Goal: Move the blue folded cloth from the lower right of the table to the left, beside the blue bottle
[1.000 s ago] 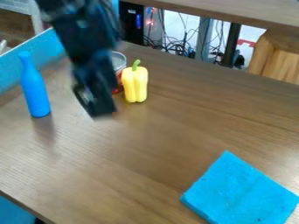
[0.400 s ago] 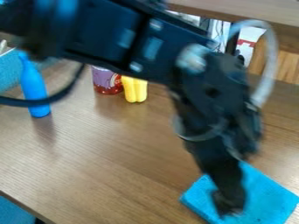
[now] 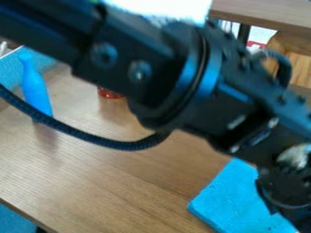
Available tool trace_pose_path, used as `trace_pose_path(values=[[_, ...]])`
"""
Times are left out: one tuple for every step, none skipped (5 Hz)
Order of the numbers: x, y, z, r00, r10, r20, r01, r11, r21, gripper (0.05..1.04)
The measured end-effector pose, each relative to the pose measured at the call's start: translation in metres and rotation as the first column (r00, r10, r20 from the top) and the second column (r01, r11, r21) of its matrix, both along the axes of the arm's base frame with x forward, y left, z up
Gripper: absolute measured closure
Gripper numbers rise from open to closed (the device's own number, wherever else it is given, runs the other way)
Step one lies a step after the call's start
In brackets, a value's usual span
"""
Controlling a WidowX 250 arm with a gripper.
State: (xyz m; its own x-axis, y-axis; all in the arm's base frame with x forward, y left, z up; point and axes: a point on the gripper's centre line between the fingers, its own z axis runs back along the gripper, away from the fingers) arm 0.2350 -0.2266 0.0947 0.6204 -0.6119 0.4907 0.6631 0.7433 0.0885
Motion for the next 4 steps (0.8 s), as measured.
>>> trace_pose_path(values=[[0.007,0.007,-0.021,0.997,0.013,0.081,-0.014,1.000,0.013,0.079],[0.012,0.012,-0.023,0.991,0.030,0.134,-0.032,0.999,0.010,0.079],[0.015,0.020,-0.017,0.987,0.060,0.146,-0.062,0.998,0.007,0.079],[0.027,0.036,-0.012,0.983,0.137,0.124,-0.134,0.990,-0.031,0.079]])
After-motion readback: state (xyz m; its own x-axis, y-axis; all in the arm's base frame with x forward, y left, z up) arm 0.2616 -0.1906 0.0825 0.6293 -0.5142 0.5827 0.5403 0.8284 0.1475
